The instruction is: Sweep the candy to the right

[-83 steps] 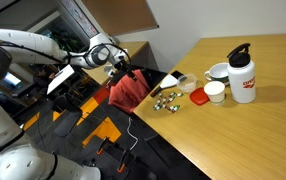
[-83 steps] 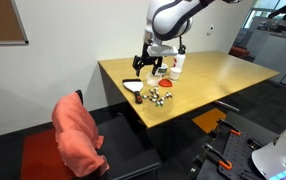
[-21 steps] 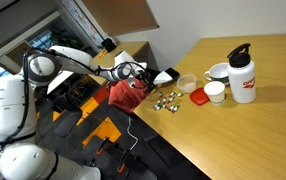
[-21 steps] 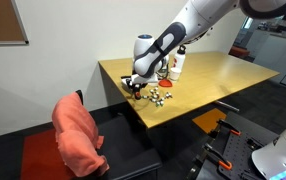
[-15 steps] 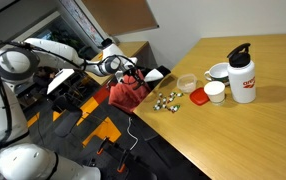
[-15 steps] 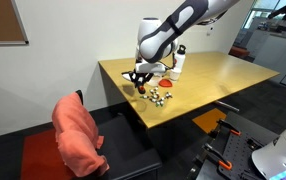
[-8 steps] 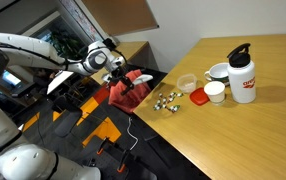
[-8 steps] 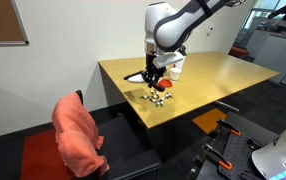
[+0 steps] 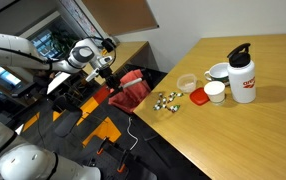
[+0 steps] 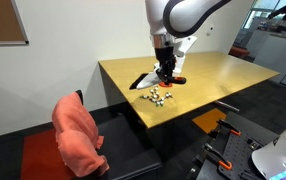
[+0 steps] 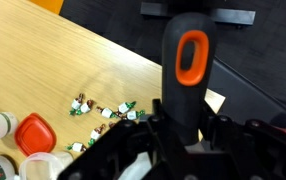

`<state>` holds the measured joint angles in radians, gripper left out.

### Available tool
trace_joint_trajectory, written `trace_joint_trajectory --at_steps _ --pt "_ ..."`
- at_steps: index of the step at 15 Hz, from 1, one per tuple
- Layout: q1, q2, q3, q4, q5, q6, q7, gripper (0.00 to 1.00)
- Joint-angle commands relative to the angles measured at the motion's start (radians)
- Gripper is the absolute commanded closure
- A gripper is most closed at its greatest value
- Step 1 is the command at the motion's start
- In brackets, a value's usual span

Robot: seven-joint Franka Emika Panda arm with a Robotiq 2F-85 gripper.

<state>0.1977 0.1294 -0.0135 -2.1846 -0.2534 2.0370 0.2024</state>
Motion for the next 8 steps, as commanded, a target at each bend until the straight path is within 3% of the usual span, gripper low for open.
trace_joint_trajectory --at_steps 1,4,5,8 --pt "-0.034 0.002 0.037 0.002 -0.003 -0.003 0.003 0.63" --pt "-0.039 0.01 0.036 0.002 -0.003 -0.002 0.003 0.63" --pt "-0.035 0.032 0.034 0.022 -0.033 -0.011 0.027 0.88" --pt "-0.021 0.053 0.036 0.066 -0.202 -0.047 -0.006 0.88"
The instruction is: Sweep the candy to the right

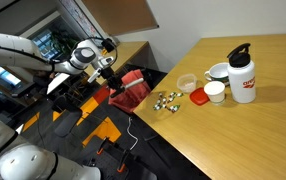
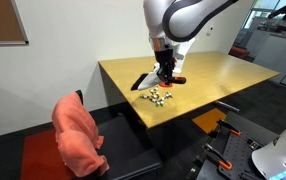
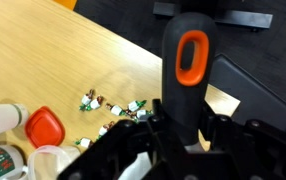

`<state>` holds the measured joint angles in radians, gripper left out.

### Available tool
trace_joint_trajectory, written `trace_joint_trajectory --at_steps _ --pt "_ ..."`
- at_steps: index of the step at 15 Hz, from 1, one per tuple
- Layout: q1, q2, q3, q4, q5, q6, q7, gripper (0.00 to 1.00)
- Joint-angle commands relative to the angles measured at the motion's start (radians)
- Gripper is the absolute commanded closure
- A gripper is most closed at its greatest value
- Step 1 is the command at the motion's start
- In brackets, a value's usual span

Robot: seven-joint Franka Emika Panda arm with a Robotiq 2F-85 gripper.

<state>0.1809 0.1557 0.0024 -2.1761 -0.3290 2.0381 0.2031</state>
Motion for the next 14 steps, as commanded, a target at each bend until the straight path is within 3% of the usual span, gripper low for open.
trace_joint_trajectory --at_steps 1,8,14 --pt "-0.005 0.031 0.024 0.074 -0.172 -0.062 -0.04 0.88" --pt "-0.021 0.093 0.041 0.172 -0.321 -0.09 -0.369 0.88" --pt "-0.005 0.218 0.059 0.259 -0.496 -0.194 -0.524 0.88"
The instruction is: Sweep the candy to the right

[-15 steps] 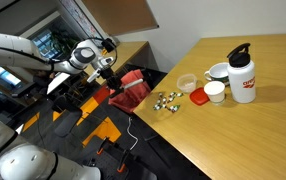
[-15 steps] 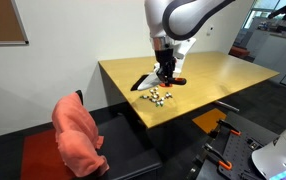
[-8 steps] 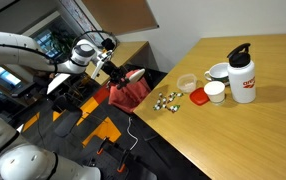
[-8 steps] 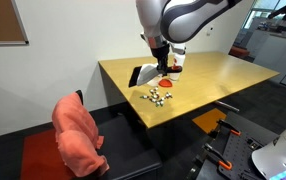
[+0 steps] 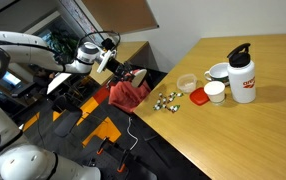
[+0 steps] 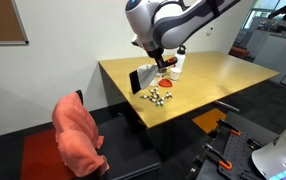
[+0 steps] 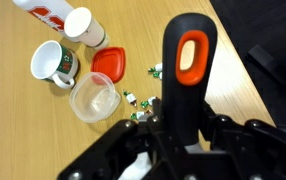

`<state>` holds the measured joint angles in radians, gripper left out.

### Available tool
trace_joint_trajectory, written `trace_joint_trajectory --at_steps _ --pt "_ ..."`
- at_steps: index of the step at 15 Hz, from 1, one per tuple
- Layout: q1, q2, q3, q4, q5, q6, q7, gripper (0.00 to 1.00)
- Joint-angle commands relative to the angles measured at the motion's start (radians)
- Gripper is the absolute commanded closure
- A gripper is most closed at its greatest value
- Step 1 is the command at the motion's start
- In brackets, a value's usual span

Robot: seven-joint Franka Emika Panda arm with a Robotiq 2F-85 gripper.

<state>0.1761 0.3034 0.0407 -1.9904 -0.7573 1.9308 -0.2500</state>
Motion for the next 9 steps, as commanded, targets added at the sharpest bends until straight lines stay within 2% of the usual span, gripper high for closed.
trace_joint_trajectory --at_steps 1,2,6,7,9 --pt "0.004 0.095 0.025 0.09 -0.086 -0.126 -0.09 0.88" --pt "-0.018 0.046 0.034 0.03 -0.055 -0.055 -0.04 0.63" --pt "-0.016 0.101 0.04 0.067 -0.076 -0.088 -0.058 0.63" --pt "-0.015 0.102 0.04 0.069 -0.077 -0.089 -0.058 0.88" --pt "-0.03 0.114 0.054 0.081 -0.046 -0.087 -0.125 0.88"
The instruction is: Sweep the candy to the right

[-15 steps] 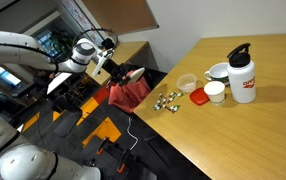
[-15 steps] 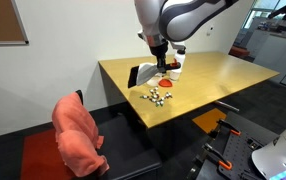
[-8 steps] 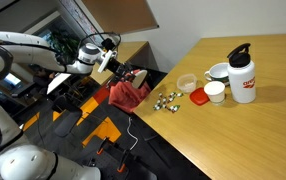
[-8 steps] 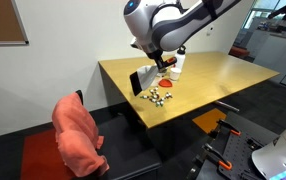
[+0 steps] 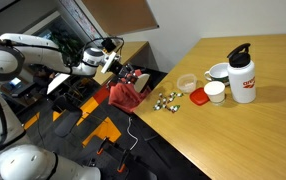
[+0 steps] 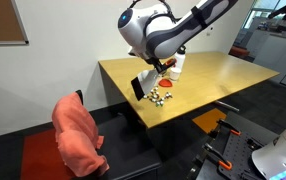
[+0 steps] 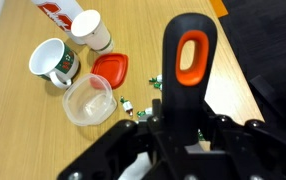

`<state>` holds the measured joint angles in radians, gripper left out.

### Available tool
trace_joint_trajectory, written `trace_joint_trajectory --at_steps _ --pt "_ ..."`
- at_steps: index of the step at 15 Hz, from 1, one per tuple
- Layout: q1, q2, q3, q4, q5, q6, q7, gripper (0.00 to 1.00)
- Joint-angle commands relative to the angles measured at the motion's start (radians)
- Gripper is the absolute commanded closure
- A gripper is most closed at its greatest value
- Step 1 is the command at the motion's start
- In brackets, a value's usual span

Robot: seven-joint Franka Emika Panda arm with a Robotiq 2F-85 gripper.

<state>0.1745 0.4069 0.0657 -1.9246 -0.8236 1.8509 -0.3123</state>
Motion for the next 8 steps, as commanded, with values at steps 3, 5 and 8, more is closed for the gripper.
trace_joint_trajectory --at_steps 3,5,8 --pt "-0.037 0.037 0.033 0.038 0.028 -0.019 -0.11 0.88" --pt "-0.041 0.057 0.032 0.053 0.027 -0.02 -0.122 0.88" --pt "-0.052 0.101 0.027 0.091 0.042 -0.031 -0.132 0.88"
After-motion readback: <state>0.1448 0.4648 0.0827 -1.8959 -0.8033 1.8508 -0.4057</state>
